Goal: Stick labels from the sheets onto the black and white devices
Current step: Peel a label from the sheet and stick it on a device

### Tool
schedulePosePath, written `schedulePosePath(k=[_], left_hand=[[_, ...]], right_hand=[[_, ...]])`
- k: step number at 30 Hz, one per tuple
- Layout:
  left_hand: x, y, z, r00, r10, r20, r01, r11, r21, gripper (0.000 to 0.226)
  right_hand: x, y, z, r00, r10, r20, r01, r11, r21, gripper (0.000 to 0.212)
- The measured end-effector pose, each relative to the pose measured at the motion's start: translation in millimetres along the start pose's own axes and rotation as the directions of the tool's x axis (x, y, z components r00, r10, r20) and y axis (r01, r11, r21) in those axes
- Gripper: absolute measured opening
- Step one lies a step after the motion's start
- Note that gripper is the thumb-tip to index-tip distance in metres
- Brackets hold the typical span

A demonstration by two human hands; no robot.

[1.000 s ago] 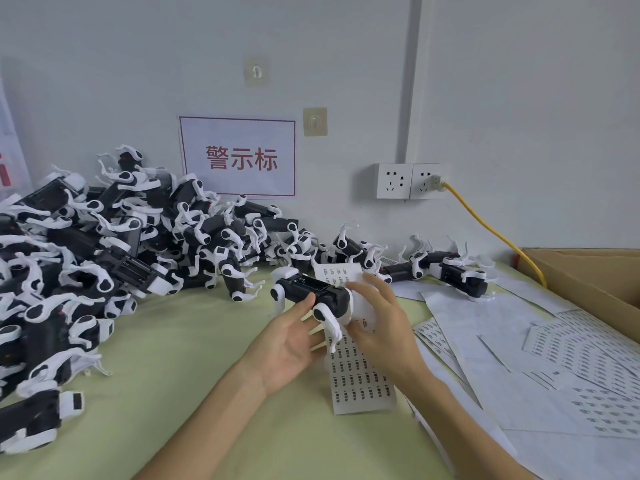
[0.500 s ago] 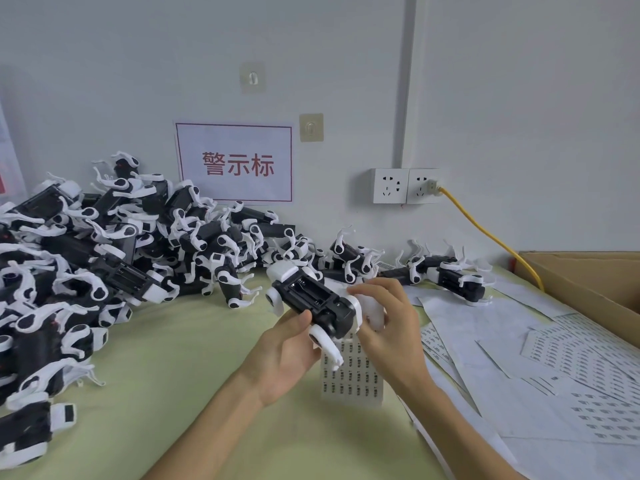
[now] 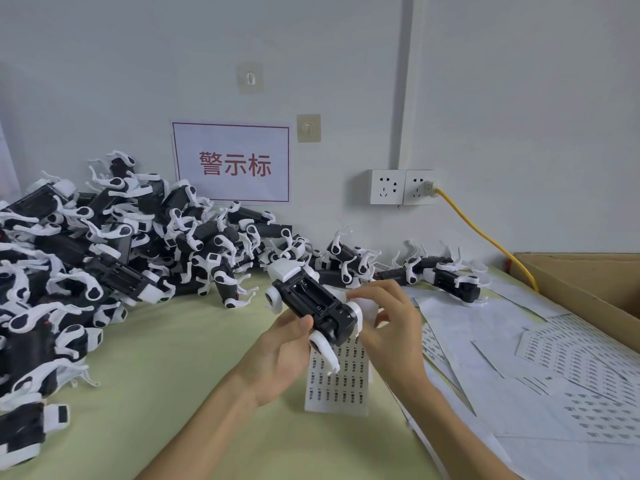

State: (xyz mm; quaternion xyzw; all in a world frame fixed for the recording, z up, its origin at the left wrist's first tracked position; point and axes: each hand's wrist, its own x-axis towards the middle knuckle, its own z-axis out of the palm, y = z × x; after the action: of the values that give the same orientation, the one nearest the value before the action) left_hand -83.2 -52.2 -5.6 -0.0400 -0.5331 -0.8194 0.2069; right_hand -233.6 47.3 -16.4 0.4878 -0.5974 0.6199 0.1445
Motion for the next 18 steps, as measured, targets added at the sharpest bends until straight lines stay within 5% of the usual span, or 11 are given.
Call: schedulePosePath(k=[8, 12, 18], left_hand=[[2, 2, 1, 0.989, 0.087, -0.118, -0.057, 0.970, 0.236, 0.049], [2, 0, 3, 0.996, 0.064, -0.065, -0.043, 0.959, 0.281, 0.048], [1, -3, 0, 0.999, 0.036, -0.037, -0.021, 0.937, 0.348, 0.029]], right_hand=[[0, 3, -1, 0.999, 0.013, 0.053, -0.009, 0.996, -0.084, 0.022], [2, 5, -5, 0.997, 0.025, 0.070, -0.020, 0.997, -0.077, 0.012], [6, 10, -6, 0.994, 0.066, 0.082, -0.060, 0.995, -0.075, 0.023]])
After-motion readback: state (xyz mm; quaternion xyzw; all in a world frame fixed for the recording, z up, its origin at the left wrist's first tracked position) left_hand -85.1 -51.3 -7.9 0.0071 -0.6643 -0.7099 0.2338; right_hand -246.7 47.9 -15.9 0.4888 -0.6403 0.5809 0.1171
